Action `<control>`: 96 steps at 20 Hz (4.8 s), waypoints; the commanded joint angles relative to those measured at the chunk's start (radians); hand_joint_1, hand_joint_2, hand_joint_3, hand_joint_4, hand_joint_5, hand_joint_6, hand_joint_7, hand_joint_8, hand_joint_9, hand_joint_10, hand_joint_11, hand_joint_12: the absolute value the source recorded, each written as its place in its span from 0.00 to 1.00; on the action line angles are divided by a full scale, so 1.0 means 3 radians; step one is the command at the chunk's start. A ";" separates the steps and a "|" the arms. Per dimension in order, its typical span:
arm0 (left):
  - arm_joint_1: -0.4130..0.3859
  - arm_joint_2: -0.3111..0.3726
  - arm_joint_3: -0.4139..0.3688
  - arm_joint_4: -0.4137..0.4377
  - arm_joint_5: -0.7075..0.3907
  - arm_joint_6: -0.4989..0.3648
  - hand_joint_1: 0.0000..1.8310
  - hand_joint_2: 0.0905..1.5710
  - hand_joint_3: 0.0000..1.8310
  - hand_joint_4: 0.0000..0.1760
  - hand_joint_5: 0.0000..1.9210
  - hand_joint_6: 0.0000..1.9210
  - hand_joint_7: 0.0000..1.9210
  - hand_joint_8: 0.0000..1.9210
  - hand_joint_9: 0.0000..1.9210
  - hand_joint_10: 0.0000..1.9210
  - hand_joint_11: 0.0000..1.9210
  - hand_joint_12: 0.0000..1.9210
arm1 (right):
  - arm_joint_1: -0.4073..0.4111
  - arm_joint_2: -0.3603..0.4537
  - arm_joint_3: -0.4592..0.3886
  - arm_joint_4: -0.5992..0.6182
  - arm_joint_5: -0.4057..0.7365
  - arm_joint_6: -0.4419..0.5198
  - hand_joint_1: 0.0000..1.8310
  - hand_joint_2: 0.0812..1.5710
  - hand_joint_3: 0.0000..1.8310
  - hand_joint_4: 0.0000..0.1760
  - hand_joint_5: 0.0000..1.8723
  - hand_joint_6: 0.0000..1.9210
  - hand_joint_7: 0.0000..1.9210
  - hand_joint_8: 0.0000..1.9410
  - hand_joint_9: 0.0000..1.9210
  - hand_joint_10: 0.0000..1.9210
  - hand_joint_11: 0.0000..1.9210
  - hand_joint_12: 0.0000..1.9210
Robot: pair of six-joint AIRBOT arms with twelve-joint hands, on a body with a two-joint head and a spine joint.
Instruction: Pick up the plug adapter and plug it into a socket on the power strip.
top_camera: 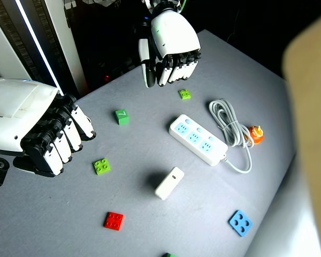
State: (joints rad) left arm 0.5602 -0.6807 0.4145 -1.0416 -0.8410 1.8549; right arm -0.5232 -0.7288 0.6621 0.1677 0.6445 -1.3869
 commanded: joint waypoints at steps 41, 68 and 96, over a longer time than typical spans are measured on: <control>0.0514 -0.0406 0.0351 -0.0130 0.0229 0.0049 0.00 0.74 0.00 0.00 0.01 0.00 0.01 0.01 0.01 0.00 0.00 0.00 | 0.1134 -0.1898 0.2510 0.2078 -0.2274 0.0245 0.52 0.62 0.00 0.00 0.00 0.00 0.00 0.00 0.00 0.00 0.00 0.20; 0.0584 -0.0742 0.0603 -0.0332 -0.0164 0.0010 0.00 0.75 0.00 0.00 0.01 0.00 0.00 0.00 0.00 0.00 0.00 0.00 | 0.0912 -0.2552 0.3126 0.2072 -0.2313 0.0272 0.63 0.59 0.00 0.00 0.00 0.00 0.00 0.00 0.02 0.00 0.00 0.21; 0.0615 -0.0855 0.0637 -0.0348 -0.0150 -0.0006 0.00 0.74 0.00 0.00 0.01 0.00 0.02 0.00 0.01 0.00 0.00 0.00 | 0.0851 -0.2594 0.3176 0.2071 -0.2254 0.0323 0.66 0.62 0.00 0.00 0.00 0.00 0.01 0.00 0.03 0.00 0.00 0.23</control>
State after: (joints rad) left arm 0.7475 -0.9325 0.6025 -1.1877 -0.8406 1.8572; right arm -0.2787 -1.5139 1.6108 0.7773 -0.1078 -1.2976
